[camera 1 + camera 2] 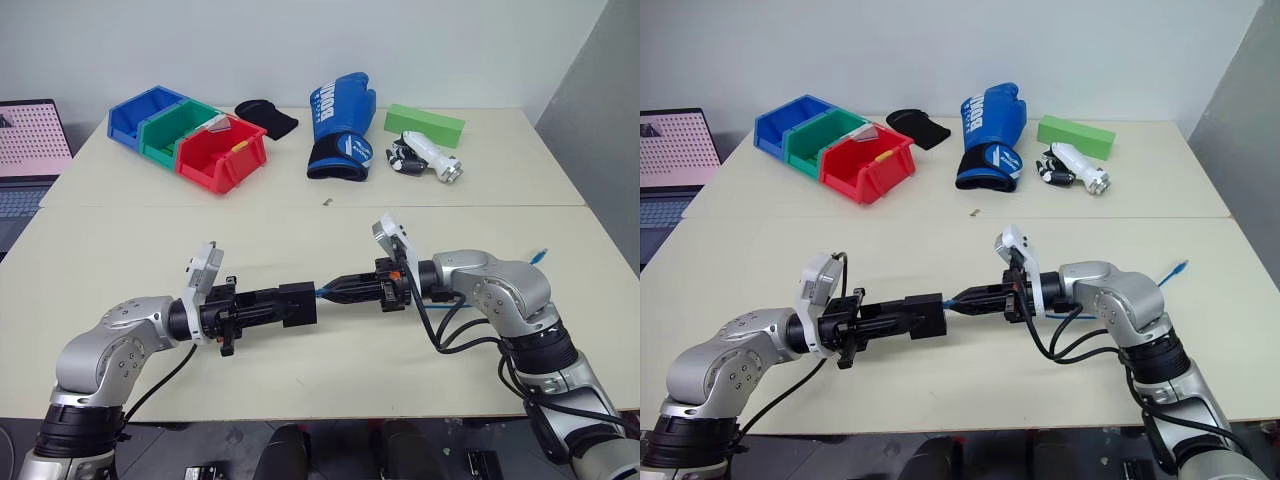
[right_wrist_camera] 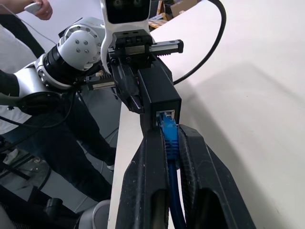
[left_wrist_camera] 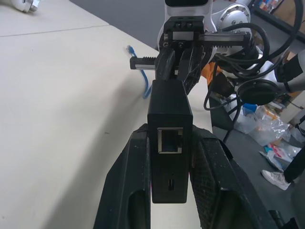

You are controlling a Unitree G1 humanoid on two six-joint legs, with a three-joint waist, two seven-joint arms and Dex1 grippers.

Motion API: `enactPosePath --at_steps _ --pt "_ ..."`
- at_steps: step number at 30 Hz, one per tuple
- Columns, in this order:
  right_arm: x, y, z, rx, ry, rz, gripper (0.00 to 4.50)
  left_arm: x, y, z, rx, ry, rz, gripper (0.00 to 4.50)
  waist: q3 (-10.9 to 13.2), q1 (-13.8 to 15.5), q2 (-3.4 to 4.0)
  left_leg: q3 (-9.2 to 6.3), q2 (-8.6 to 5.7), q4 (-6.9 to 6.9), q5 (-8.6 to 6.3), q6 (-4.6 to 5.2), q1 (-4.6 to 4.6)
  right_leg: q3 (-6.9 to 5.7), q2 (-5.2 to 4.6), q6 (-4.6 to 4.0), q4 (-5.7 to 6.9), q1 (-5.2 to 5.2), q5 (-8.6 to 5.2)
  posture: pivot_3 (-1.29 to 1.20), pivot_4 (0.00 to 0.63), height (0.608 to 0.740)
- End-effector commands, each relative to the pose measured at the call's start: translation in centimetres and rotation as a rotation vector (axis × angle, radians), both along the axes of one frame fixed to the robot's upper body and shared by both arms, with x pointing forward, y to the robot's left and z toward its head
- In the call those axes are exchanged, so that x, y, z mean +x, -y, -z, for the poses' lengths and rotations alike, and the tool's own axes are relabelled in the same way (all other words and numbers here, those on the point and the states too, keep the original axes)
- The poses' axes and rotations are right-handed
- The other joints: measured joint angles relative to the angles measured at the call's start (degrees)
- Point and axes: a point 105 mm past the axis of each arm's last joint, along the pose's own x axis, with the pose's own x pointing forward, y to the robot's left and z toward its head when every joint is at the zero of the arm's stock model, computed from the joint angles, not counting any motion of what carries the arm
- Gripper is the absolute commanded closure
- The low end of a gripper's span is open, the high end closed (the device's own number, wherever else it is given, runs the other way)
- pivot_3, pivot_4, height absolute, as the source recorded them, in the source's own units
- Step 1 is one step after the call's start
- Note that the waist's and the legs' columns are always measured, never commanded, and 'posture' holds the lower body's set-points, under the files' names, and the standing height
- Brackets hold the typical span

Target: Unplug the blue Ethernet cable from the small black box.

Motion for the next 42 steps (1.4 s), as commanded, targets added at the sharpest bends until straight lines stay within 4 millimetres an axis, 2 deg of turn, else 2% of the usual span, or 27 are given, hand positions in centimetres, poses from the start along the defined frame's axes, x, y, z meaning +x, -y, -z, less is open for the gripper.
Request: enactPosePath --at_steps 1,7,14,16,17,18,19,22,26,27,29,31,35,37,42 --pt "2.5 4.6 0.7 -0.06 -0.002 0.188 4.47 0.7 -3.3 -1.6 0.007 0.081 -0.145 3.73 0.0 0.01 0.0 0.01 0.01 0.0 0.0 0.0 0.0 0.0 0.0 0.0 -0.01 0.0 0.0 0.0 0.15 0.74" --pt "5.1 7.3 0.5 -0.035 0.02 0.357 4.49 0.8 -4.1 -1.7 0.01 0.089 -0.195 3.73 0.0 0.01 0.0 0.0 0.01 0.01 0.0 0.0 0.01 0.0 0.0 0.0 0.01 0.0 0.0 0.0 0.15 0.74" --pt "2.3 5.3 -1.5 0.064 0.025 0.219 4.49 0.1 -3.0 -1.0 0.021 0.057 -0.128 3.76 0.0 0.15 0.0 0.0 0.0 0.01 0.0 0.0 -0.03 0.0 -0.01 0.0 0.0 -0.01 0.0 0.0 0.15 0.74" --pt "2.0 4.2 -1.8 0.091 0.028 0.198 3.76 0.0 -2.1 -0.8 0.018 0.045 -0.083 4.2 0.0 0.27 0.0 -0.01 -0.06 0.03 0.0 0.0 -0.07 -0.03 -0.02 0.0 -0.02 -0.02 0.0 0.0 0.15 0.74" --pt "1.9 3.7 -2.1 0.106 0.03 0.191 3.62 0.0 -1.7 -0.7 0.016 0.042 -0.064 4.4 0.0 0.18 -0.01 0.02 -0.06 0.03 0.0 0.0 -0.05 0.0 -0.02 0.0 -0.02 0.0 0.0 0.0 0.15 0.74" --pt "1.8 3.3 -2.2 0.117 0.032 0.187 3.25 0.0 -1.4 -0.6 0.015 0.04 -0.05 4.5 0.0 0.1 -0.01 0.01 -0.04 0.04 0.0 0.01 -0.04 -0.01 0.0 0.0 0.0 0.01 0.0 0.0 0.15 0.74" --pt "1.7 3.1 -2.4 0.125 0.033 0.182 3.14 0.1 -1.2 -0.6 0.015 0.04 -0.044 4.5 0.0 -0.1 0.0 0.02 -0.04 0.03 0.0 0.01 -0.02 -0.01 0.02 0.0 0.01 0.02 0.0 0.0 0.15 0.74" --pt "1.6 2.9 -2.7 0.14 0.034 0.18 2.31 0.3 -1.1 -0.6 0.018 0.04 -0.037 4.5 0.0 -0.14 0.0 0.01 -0.02 0.02 0.0 0.0 -0.02 -0.01 0.22 0.0 0.07 -0.03 0.0 0.0 0.15 0.74" --pt "1.9 3.2 -2.5 0.119 0.06 0.207 1.49 0.7 -1.5 -0.7 0.022 0.045 -0.056 4.5 0.0 -0.05 0.0 0.02 0.01 0.02 0.0 0.0 -0.04 0.02 0.15 0.0 0.03 -0.03 0.0 0.0 0.15 0.74" --pt "2.4 3.4 -2.3 0.099 0.093 0.246 1.3 1.1 -1.9 -0.8 0.026 0.048 -0.085 4.5 0.0 -0.01 0.0 0.01 0.01 0.02 0.0 0.0 -0.05 0.02 0.12 0.0 0.03 -0.03 0.0 0.0 0.15 0.74" --pt "3.9 4.1 -1.7 0.029 0.197 0.358 1.3 1.6 -2.6 -0.9 0.051 0.065 -0.141 4.5 0.0 0.02 0.0 0.01 0.0 0.03 0.0 0.0 -0.04 0.01 0.09 0.0 0.04 -0.03 0.0 0.0 0.15 0.74" --pt "4.5 4.6 -0.7 -0.054 0.288 0.4 1.3 1.8 -2.9 -0.6 0.117 0.071 -0.171 4.5 0.0 0.01 0.0 0.02 -0.02 0.03 0.0 0.0 -0.04 0.01 0.09 0.0 0.04 -0.03 0.0 0.0 0.15 0.74" --pt "3.5 4.7 1.9 -0.174 0.371 0.348 1.3 1.2 -2.8 -0.3 0.208 0.064 -0.157 4.5 0.0 -0.01 0.0 0.01 -0.01 0.01 0.0 0.0 -0.06 0.0 0.09 0.0 0.0 -0.04 0.0 0.0 0.15 0.74" --pt "3.3 4.8 3.2 -0.209 0.38 0.34 1.3 0.8 -2.9 -0.2 0.277 0.121 -0.128 4.5 0.0 0.01 0.0 0.03 0.0 0.0 0.0 0.0 -0.07 0.03 0.06 0.0 0.0 -0.05 0.0 0.0 0.15 0.74" --pt "4.0 5.0 5.4 -0.282 0.394 0.366 1.3 0.6 -3.1 -0.7 0.331 0.153 -0.11 4.5 0.0 -0.03 0.0 0.05 0.0 0.02 0.01 0.0 -0.02 0.03 0.06 0.0 0.05 -0.04 0.0 0.0 0.15 0.74"
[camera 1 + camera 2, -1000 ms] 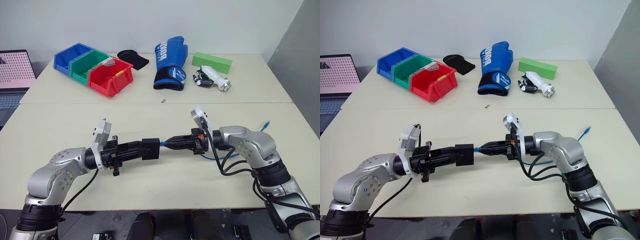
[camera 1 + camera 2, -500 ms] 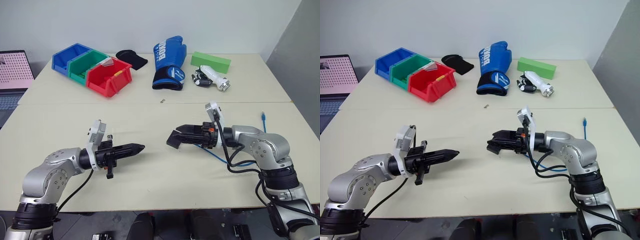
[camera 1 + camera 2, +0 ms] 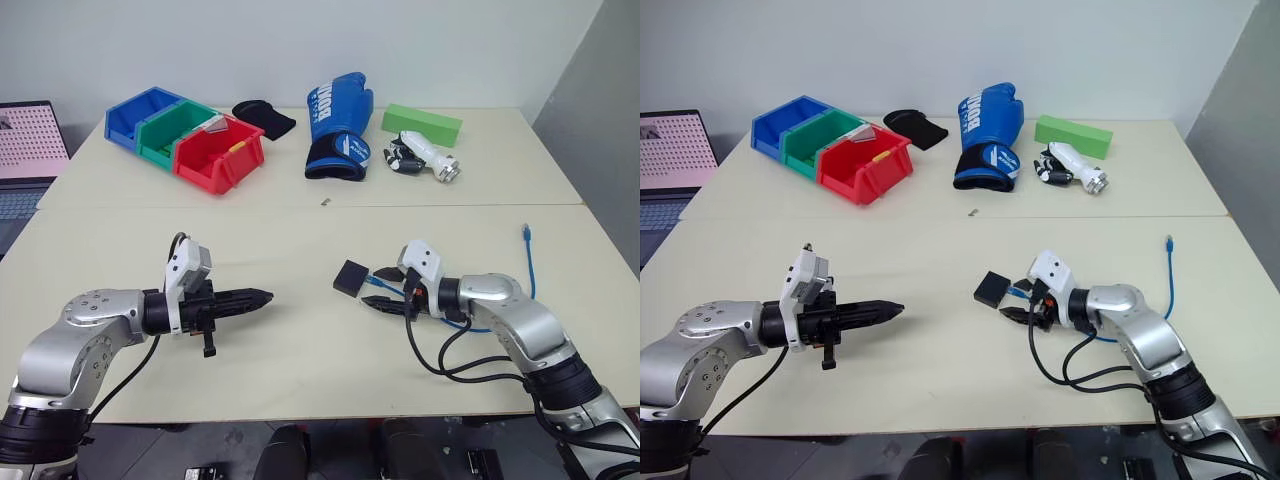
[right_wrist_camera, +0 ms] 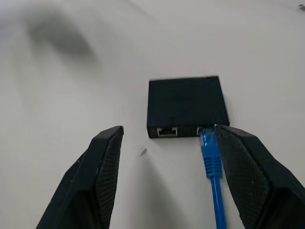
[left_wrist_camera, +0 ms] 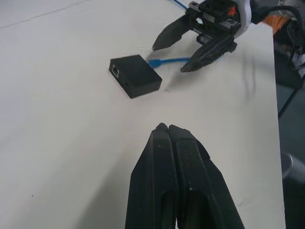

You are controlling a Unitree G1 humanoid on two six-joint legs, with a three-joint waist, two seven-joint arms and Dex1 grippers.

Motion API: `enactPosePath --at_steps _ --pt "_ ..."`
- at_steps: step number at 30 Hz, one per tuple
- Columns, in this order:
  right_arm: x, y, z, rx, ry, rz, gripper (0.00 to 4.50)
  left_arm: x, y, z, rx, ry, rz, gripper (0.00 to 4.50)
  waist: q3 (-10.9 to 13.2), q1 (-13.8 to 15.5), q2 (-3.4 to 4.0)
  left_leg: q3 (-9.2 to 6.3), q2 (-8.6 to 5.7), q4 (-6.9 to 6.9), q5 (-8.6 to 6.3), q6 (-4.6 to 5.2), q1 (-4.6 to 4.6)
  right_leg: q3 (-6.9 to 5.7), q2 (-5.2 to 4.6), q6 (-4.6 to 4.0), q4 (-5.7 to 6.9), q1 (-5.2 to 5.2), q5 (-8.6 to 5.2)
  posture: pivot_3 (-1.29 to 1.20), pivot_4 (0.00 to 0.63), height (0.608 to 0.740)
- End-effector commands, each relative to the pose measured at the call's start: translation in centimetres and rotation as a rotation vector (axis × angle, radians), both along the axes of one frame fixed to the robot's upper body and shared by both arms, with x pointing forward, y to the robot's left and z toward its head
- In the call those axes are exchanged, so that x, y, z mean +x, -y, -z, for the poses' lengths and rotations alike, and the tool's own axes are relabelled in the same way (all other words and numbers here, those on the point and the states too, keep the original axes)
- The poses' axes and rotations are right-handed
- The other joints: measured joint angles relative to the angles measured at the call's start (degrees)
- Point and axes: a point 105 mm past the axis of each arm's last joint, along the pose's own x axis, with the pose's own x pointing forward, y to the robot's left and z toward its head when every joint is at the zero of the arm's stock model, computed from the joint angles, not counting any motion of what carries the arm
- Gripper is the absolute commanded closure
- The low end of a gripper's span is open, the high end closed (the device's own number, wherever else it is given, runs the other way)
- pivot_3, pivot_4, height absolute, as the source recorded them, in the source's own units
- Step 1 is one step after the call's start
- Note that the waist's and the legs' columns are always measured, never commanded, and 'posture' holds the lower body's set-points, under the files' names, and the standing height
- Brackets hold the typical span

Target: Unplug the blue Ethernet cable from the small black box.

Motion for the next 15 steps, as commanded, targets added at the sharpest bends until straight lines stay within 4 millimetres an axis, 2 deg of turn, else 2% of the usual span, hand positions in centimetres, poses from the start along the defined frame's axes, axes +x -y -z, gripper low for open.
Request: enactPosePath --at_steps 1,4,8,15 --pt "0.8 -0.2 0.2 -0.008 0.03 0.024 1.3 -0.4 0.2 -1.0 0.051 0.048 0.045 4.5 0.0 0.04 0.0 -0.01 -0.01 0.01 0.0 0.0 0.0 -0.02 0.02 0.0 0.0 0.01 0.0 0.0 0.15 0.74" --pt "1.8 -0.1 1.2 -0.052 0.01 0.057 1.75 0.2 0.2 -1.0 0.041 0.034 0.019 4.5 0.0 0.05 0.0 0.0 0.0 0.01 0.0 0.0 -0.01 0.0 0.03 0.0 0.0 0.01 0.0 0.0 0.15 0.74" --pt "2.5 0.1 1.2 -0.09 0.041 0.054 2.69 0.5 0.3 -1.4 0.01 0.034 0.01 4.5 0.0 0.03 0.0 0.0 -0.03 0.01 0.0 0.0 0.01 -0.02 0.05 0.0 0.01 0.01 0.0 0.0 0.15 0.74" --pt "2.7 -0.5 -1.0 -0.133 0.234 -0.031 4.23 1.5 0.2 -1.6 -0.076 0.025 -0.051 4.5 0.0 0.05 0.0 0.01 -0.02 0.02 0.0 0.0 0.0 -0.01 0.05 0.0 0.02 0.01 0.0 0.0 0.15 0.74"
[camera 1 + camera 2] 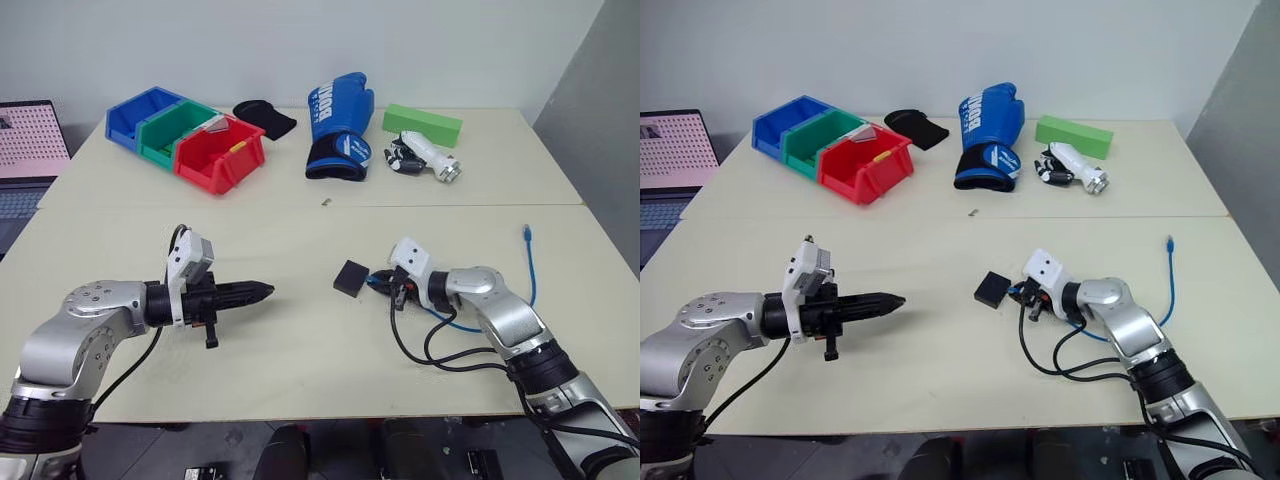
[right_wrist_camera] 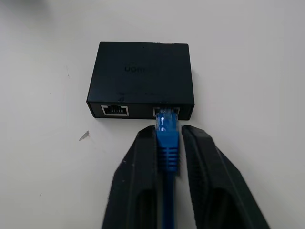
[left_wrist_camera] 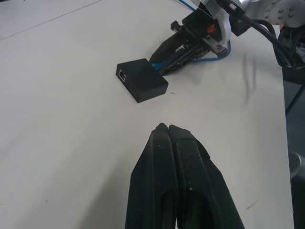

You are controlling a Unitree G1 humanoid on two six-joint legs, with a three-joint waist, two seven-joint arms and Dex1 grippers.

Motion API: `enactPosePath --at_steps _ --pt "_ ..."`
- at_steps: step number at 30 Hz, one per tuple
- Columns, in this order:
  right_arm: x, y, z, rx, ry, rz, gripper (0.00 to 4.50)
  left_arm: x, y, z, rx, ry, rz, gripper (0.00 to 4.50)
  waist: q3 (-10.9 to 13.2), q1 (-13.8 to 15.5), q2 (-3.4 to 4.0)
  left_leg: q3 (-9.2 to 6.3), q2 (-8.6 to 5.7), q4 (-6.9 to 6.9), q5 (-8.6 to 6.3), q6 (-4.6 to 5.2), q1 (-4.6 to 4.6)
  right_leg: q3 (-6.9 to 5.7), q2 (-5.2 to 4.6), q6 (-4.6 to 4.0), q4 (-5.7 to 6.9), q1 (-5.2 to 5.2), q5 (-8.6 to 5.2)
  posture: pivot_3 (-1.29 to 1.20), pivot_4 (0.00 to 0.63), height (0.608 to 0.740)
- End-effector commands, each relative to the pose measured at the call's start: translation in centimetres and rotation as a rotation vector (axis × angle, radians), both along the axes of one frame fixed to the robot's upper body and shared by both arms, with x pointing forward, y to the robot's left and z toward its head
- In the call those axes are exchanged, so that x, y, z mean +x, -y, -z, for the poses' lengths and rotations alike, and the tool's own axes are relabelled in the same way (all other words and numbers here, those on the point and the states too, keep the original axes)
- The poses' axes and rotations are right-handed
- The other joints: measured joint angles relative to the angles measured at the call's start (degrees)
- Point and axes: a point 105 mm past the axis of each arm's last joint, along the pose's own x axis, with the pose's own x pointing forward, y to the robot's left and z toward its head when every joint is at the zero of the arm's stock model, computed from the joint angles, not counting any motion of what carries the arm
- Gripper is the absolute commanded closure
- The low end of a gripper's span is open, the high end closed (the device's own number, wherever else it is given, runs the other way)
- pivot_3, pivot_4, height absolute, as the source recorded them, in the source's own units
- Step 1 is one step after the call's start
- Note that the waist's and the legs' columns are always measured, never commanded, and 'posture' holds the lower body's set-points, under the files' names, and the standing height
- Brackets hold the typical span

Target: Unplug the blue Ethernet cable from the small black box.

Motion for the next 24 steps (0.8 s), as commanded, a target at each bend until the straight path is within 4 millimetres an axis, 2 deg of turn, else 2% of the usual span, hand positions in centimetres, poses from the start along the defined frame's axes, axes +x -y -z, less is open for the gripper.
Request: enactPosePath --at_steps 1,7,10,12,15,19,24 --pt "-0.2 -0.9 -2.8 -0.009 0.163 -0.106 4.26 0.6 0.0 -1.2 -0.092 0.008 -0.04 4.5 0.0 0.01 0.0 0.0 0.0 0.01 0.0 0.0 0.0 0.0 0.0 0.0 0.0 0.0 0.0 0.0 0.15 0.74" --pt "-1.8 -2.4 -5.4 -0.008 0.355 -0.315 4.26 0.7 0.4 -1.5 -0.233 -0.083 -0.052 4.5 0.0 -0.02 0.0 -0.03 0.02 0.02 0.0 0.0 -0.01 -0.01 -0.02 0.0 0.01 0.0 0.0 0.0 0.15 0.74" --pt "-2.8 -3.4 -6.7 -0.018 0.452 -0.418 4.26 -0.1 1.4 -1.3 -0.267 -0.186 0.013 4.5 0.0 -0.06 0.0 -0.03 0.03 0.02 0.0 0.0 0.0 -0.01 -0.03 0.0 0.02 0.01 0.0 0.0 0.15 0.74" --pt "-2.9 -3.7 -7.0 -0.019 0.477 -0.439 4.26 0.1 1.5 -1.1 -0.256 -0.201 -0.002 4.5 0.0 -0.05 0.0 -0.04 0.04 0.03 0.0 0.0 0.01 -0.01 -0.03 0.0 0.03 0.01 0.0 0.0 0.15 0.74" --pt "-2.9 -4.0 -7.7 -0.007 0.499 -0.451 4.26 0.4 1.2 -0.9 -0.208 -0.17 -0.025 4.02 0.0 -0.01 0.0 -0.05 0.03 0.04 0.0 -0.01 0.01 -0.01 -0.03 0.0 0.03 0.02 0.0 0.0 0.15 0.74" --pt "-2.9 -4.0 -8.2 -0.004 0.516 -0.459 4.26 0.7 1.0 -0.8 -0.19 -0.141 -0.039 3.07 0.0 0.06 0.0 -0.05 0.04 0.04 0.01 -0.02 0.01 -0.02 -0.05 0.0 0.02 0.02 0.0 0.0 0.15 0.74" --pt "-2.9 -4.1 -8.5 -0.014 0.529 -0.468 4.26 0.5 1.3 -1.8 -0.304 -0.189 -0.032 2.23 0.0 0.06 0.0 -0.05 0.03 0.04 0.01 -0.02 0.0 -0.01 -0.1 0.0 0.03 0.02 0.0 0.0 0.15 0.74"
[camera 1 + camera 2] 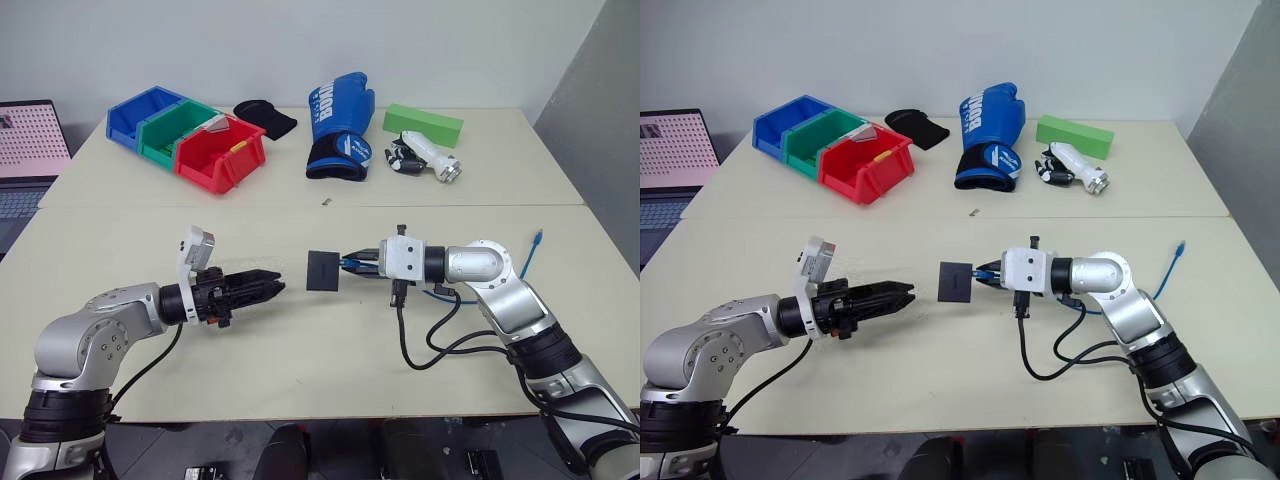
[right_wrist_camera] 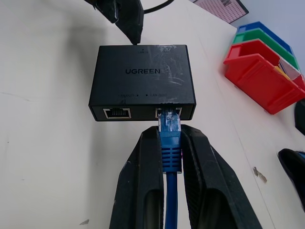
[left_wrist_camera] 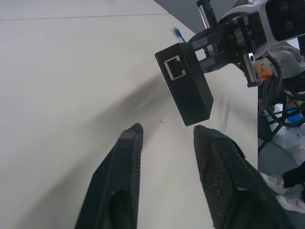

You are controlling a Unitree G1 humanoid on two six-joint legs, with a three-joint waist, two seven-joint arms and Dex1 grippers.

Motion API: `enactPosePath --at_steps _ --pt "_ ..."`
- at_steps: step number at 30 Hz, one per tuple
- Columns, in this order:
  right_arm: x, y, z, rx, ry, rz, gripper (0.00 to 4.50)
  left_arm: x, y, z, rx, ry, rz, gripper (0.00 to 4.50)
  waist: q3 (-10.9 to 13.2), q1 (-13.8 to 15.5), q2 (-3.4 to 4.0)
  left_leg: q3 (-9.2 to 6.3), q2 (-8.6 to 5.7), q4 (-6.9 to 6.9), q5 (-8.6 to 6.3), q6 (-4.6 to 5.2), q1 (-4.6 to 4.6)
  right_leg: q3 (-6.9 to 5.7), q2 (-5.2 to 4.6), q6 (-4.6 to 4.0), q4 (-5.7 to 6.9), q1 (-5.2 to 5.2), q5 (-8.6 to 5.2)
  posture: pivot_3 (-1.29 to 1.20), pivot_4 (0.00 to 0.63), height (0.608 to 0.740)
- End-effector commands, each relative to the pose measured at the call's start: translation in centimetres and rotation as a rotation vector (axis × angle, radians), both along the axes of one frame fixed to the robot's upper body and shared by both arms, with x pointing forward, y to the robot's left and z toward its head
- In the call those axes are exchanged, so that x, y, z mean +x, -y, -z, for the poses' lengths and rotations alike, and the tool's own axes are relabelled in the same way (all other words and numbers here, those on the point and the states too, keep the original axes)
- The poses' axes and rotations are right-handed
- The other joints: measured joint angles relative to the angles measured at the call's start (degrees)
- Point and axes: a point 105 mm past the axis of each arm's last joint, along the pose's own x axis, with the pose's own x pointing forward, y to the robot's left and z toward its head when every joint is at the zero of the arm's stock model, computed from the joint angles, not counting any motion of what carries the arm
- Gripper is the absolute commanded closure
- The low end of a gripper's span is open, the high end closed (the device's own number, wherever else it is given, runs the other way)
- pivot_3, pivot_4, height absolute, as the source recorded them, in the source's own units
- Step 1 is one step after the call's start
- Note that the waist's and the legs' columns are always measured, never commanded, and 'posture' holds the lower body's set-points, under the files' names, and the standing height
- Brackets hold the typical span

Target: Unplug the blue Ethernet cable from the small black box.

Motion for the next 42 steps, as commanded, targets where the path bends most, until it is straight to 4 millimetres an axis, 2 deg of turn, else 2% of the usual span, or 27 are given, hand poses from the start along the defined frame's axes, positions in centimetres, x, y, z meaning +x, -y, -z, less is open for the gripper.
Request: enactPosePath --at_steps 1,4,5,6,14,22,25,26,33,37,42 --pt "-0.3 -0.4 -1.9 0.016 0.086 -0.037 4.26 -0.5 0.5 -1.9 -0.123 -0.015 0.031 2.15 0.0 -0.01 0.0 0.0 0.0 0.0 0.0 0.0 0.0 -0.01 0.0 0.0 0.0 0.0 0.0 0.0 0.15 0.74" --pt "-0.5 -0.8 -2.3 0.015 0.127 -0.056 4.26 -1.4 1.3 -2.4 -0.221 -0.087 0.075 1.73 0.0 -0.06 0.0 0.01 0.01 0.01 0.0 0.0 0.0 0.01 -0.02 0.0 0.0 0.0 0.0 0.0 0.15 0.74" --pt "-0.6 -1.1 -2.5 0.015 0.146 -0.067 4.26 -1.7 1.6 -2.4 -0.239 -0.107 0.09 1.44 0.0 -0.07 0.0 0.0 0.02 0.01 0.0 0.0 0.0 0.01 -0.03 0.0 0.0 0.0 0.0 0.0 0.15 0.74" --pt "-0.7 -1.3 -2.6 0.014 0.164 -0.078 4.26 -1.9 1.8 -2.2 -0.252 -0.124 0.1 1.4 0.0 -0.09 0.0 0.0 0.02 0.01 0.0 0.0 0.0 0.01 -0.03 0.0 0.01 0.0 0.0 0.0 0.15 0.74" --pt "-1.6 -2.2 -2.9 0.001 0.228 -0.136 4.26 -1.6 3.0 -1.8 -0.287 -0.151 0.091 1.4 0.0 0.0 -0.01 0.0 0.02 0.03 0.01 -0.01 0.02 0.01 -0.05 0.0 0.02 0.01 0.0 0.0 0.15 0.74" --pt "-1.9 -2.4 -3.0 -0.004 0.256 -0.155 4.26 -0.7 3.2 -2.0 -0.316 -0.147 0.074 1.4 -0.01 -0.01 -0.01 0.0 0.01 0.04 0.02 -0.03 0.02 0.01 -0.05 0.0 0.02 0.02 0.0 0.0 0.15 0.74" --pt "-2.0 -2.5 -3.2 0.004 0.261 -0.16 4.26 -0.6 3.4 -2.0 -0.31 -0.142 0.081 1.89 0.0 -0.01 -0.01 -0.01 0.01 0.04 0.02 -0.04 0.02 0.01 -0.05 0.0 0.01 0.01 0.0 0.0 0.15 0.74" --pt "-2.0 -2.5 -3.2 0.005 0.262 -0.161 4.26 -0.6 3.4 -2.0 -0.307 -0.138 0.08 1.91 -0.01 0.0 -0.01 -0.01 0.01 0.04 0.02 -0.05 0.02 0.01 -0.05 0.0 0.01 0.01 0.0 0.0 0.15 0.74" --pt "-1.8 -1.8 -3.2 -0.01 0.268 -0.15 4.26 -1.3 1.4 -1.2 -0.237 -0.14 0.057 1.91 -0.01 -0.1 -0.01 0.0 0.02 0.02 0.08 -0.15 0.03 0.03 -0.05 0.0 0.01 0.0 0.0 0.0 0.15 0.74" --pt "-1.6 -1.3 -3.2 -0.022 0.272 -0.14 4.26 -1.9 0.9 -1.5 -0.221 -0.12 0.075 1.91 0.0 -0.01 -0.01 0.0 0.01 0.02 0.06 -0.11 0.02 0.02 -0.05 0.0 0.01 0.01 0.0 0.0 0.15 0.74" --pt "-1.5 -1.0 -3.4 -0.025 0.279 -0.132 4.26 -1.6 0.0 -1.8 -0.207 -0.079 0.04 0.97 0.0 0.03 -0.01 0.0 0.0 0.03 0.02 -0.04 0.02 0.01 -0.05 0.0 0.01 0.01 0.0 0.0 0.15 0.74"
